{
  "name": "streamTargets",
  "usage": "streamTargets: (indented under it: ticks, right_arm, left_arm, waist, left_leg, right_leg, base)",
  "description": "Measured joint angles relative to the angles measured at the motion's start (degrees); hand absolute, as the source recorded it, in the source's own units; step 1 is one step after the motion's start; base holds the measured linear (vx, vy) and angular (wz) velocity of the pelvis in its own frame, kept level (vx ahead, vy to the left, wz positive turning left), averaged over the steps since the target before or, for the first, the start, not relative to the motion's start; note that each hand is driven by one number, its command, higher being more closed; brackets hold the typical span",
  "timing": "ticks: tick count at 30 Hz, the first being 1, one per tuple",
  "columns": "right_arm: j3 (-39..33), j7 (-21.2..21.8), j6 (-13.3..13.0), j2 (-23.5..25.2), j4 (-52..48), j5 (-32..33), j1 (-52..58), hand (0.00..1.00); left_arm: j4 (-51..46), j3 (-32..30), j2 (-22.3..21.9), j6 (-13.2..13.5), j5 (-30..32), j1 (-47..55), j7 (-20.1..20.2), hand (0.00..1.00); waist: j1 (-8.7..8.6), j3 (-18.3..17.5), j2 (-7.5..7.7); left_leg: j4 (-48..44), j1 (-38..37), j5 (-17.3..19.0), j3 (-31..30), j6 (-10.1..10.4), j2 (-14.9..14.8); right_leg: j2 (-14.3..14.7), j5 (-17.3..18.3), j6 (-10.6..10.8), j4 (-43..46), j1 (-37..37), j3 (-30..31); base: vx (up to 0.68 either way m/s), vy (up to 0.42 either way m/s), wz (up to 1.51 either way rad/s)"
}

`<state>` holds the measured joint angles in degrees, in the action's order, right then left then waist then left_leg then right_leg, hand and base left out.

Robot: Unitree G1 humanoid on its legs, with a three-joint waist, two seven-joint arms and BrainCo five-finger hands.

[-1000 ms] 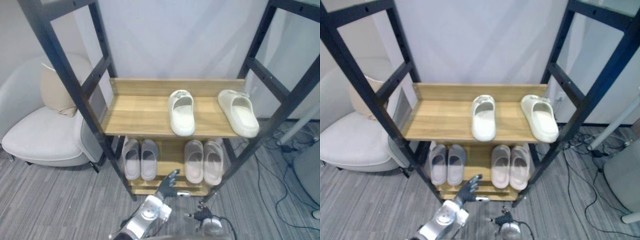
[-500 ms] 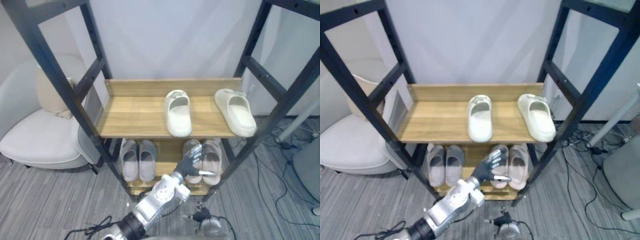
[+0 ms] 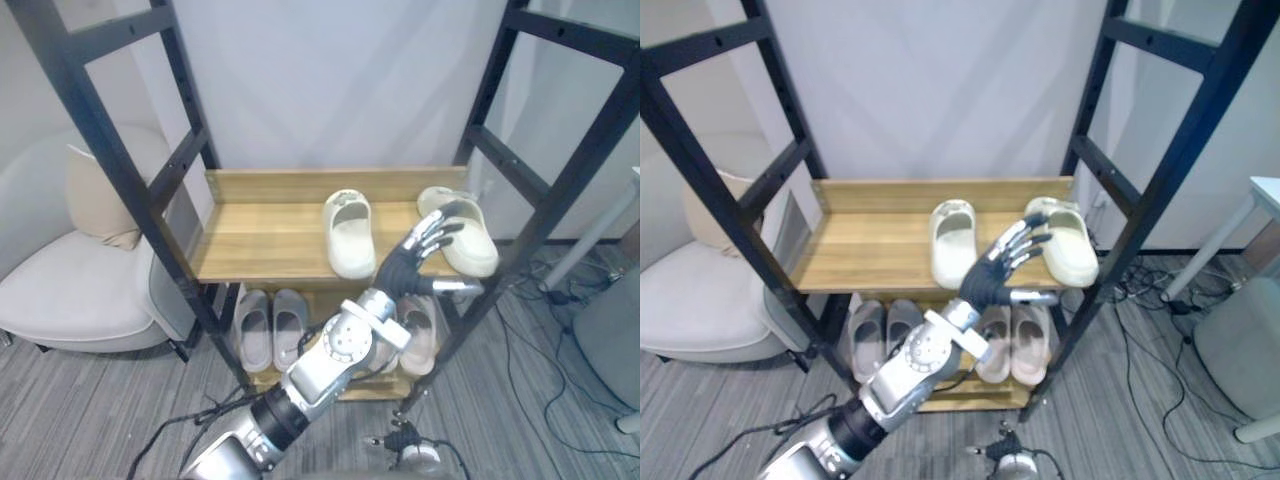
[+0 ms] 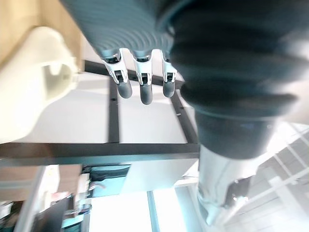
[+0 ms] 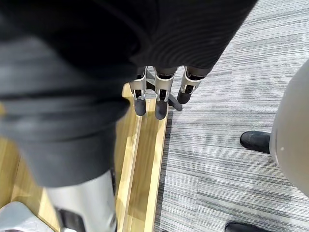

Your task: Organize the slippers on the shoe rack

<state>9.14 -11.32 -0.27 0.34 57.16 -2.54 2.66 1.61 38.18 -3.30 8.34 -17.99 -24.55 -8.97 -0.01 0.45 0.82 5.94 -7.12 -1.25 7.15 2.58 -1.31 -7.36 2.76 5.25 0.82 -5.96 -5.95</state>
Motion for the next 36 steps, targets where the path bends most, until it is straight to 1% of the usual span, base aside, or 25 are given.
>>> streamTargets:
  ticks: [5, 8, 14, 17, 23, 28, 30, 32, 36]
  right_arm:
    - [-0.04, 0.21, 0.1, 0.02, -0.13, -0.35, 0.17, 0.0]
    - [-0.1, 0.53, 0.16, 0.22, -0.24, -1.5, 0.51, 0.0]
    - [-2.19, 1.41, 0.24, 0.88, -0.41, -1.91, 0.85, 0.0]
    - [-2.26, 1.71, 0.34, 0.89, -0.84, -1.93, 0.85, 0.0]
    - [-3.48, 1.96, 0.56, 0.9, -2.36, -1.92, 0.98, 0.0]
    - [-4.43, 2.34, 0.55, 0.85, -2.36, -1.92, 0.87, 0.0]
    - [-4.47, 2.37, 0.55, 0.8, -2.36, -1.94, 0.78, 0.0]
    - [-4.49, 2.37, 0.53, 0.82, -2.44, -1.94, 0.71, 0.0]
    - [-4.59, 2.38, 0.51, 0.61, -2.55, -1.95, 0.45, 0.0]
  left_arm:
    - [0.65, -6.74, -0.42, -0.01, 2.07, -3.87, -2.3, 0.0]
    - [3.84, -10.18, -0.36, -0.07, 4.09, -6.47, -3.46, 0.0]
    - [8.63, -14.78, 0.09, -0.4, 8.31, -9.66, -4.73, 0.0]
    - [11.54, -16.74, 1.66, -1.13, 10.38, -11.34, -4.95, 0.0]
    - [18.8, -19.83, 5.3, -2.9, 15.89, -11.44, -6.46, 0.0]
    - [21.17, -22.88, 8.03, -4.16, 20.71, -11.44, -8.18, 0.0]
    - [21.92, -23.85, 9.08, -4.46, 21.62, -11.44, -8.58, 0.0]
    - [23.21, -25.07, 10.44, -5.31, 23.89, -11.44, -8.88, 0.0]
    - [23.97, -26.21, 11.63, -6.33, 27.12, -11.44, -9.61, 0.0]
  waist:
    - [0.0, -0.22, -0.06]
    - [0.01, -0.88, -0.01]
    - [-0.05, -1.47, -0.07]
    - [-0.22, -1.46, -0.06]
    - [-0.85, -1.44, -0.04]
    - [-1.1, -1.33, 0.14]
    - [-1.1, -1.2, 0.2]
    - [-1.29, -1.08, 0.37]
    - [-1.59, -0.4, 0.68]
  left_leg:
    - [0.01, 0.0, 0.0, 0.05, 0.0, -0.03]
    - [0.01, 0.03, 0.0, 0.12, 0.0, -0.03]
    - [0.0, 0.17, 0.01, 0.33, 0.02, -0.02]
    - [0.01, 0.19, 0.02, 0.6, 0.04, -0.02]
    - [0.02, 0.17, 0.04, 1.34, 0.1, -0.26]
    - [0.02, 0.68, 0.15, 1.7, 0.27, -0.46]
    - [0.02, 1.08, 0.15, 1.92, 0.29, -0.58]
    - [0.02, 1.05, 0.29, 2.15, 0.49, -0.83]
    - [0.01, 1.03, 0.45, 2.8, 0.73, -1.1]
  right_leg:
    - [0.01, 0.01, 0.0, 0.14, 0.42, -0.03]
    - [0.01, 0.01, 0.01, 0.08, 0.48, 0.0]
    - [0.04, 0.03, 0.02, -0.03, 0.76, 0.34]
    - [0.16, 0.02, 0.02, -0.08, 0.87, 0.44]
    - [0.43, -0.15, -0.21, -0.65, 0.87, 0.58]
    - [0.72, -0.95, -0.39, -2.17, 0.92, 0.85]
    - [0.91, -1.49, -0.44, -2.81, 1.07, 1.15]
    - [1.19, -1.73, -0.53, -3.21, 1.09, 1.57]
    - [1.48, -1.79, -0.63, -3.4, 1.19, 1.88]
  base:
    - [-0.03, -0.003, 0.0]
    - [0.0, 0.0, 0.0]
    - [0.0, 0.0, -0.01]
    - [-0.01, -0.003, -0.02]
    - [-0.01, -0.005, -0.02]
    - [-0.01, -0.003, -0.03]
    - [0.01, -0.014, -0.08]
    - [0.01, -0.023, -0.11]
    - [0.0, -0.022, -0.06]
